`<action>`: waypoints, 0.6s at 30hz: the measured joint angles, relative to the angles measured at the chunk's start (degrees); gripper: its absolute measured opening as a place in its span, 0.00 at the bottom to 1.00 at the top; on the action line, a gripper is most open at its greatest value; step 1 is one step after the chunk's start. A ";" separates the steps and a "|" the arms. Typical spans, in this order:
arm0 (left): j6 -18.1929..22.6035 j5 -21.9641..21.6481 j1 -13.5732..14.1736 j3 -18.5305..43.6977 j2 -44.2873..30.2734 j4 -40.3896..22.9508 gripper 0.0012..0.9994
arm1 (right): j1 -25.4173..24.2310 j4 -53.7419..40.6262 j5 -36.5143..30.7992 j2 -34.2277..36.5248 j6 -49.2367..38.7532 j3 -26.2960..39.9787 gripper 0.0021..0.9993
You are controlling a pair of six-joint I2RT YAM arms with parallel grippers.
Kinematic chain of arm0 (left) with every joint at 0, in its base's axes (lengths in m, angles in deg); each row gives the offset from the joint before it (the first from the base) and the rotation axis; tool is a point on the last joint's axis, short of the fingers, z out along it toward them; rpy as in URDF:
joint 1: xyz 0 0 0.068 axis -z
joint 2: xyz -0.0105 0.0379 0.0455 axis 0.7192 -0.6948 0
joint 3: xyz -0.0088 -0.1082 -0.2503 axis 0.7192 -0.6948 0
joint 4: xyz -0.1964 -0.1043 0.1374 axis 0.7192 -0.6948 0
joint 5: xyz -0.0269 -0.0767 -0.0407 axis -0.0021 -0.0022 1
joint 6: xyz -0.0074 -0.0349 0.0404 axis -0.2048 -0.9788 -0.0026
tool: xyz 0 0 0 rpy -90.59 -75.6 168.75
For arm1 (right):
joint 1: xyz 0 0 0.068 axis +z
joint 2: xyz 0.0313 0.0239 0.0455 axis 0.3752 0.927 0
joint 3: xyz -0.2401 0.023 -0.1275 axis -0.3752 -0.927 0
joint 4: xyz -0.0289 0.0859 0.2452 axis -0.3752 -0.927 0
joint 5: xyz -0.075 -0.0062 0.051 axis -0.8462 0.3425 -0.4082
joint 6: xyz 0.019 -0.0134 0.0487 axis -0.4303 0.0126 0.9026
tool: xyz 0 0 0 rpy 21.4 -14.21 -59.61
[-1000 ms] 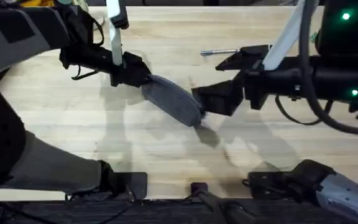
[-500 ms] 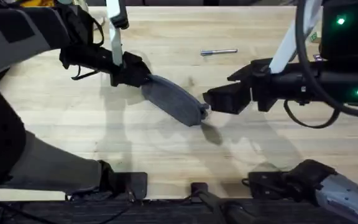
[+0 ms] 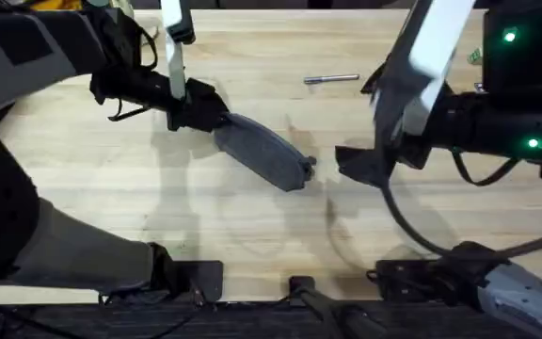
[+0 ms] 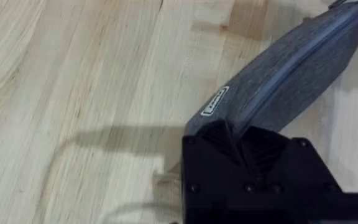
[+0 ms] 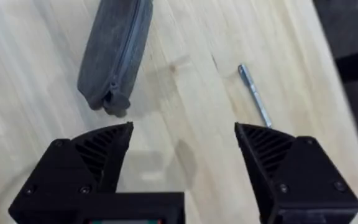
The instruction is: Unzip the bag, pick up the pens from the table one at a time and place them inside, then zip the bag closed.
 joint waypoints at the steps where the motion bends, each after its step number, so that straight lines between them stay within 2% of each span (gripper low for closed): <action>1: -0.02 0.00 0.00 0.00 0.00 0.00 0.04 | -0.02 0.00 -0.34 0.02 -2.25 0.00 1.00; 5: -0.02 0.00 0.00 0.00 0.00 -0.07 0.04 | -0.02 -0.04 2.31 0.02 -10.04 0.00 1.00; 11: -0.02 0.00 0.00 0.00 0.00 -0.09 0.04 | 0.00 -2.75 6.67 0.00 -11.27 0.00 1.00; 14: -0.02 0.00 0.00 0.00 0.00 -0.09 0.04 | 0.00 -3.74 11.06 0.00 -11.70 0.00 1.00; 18: -0.02 0.00 0.00 0.00 0.00 -0.11 0.04 | 0.00 -4.63 12.34 0.70 -11.90 0.04 1.00</action>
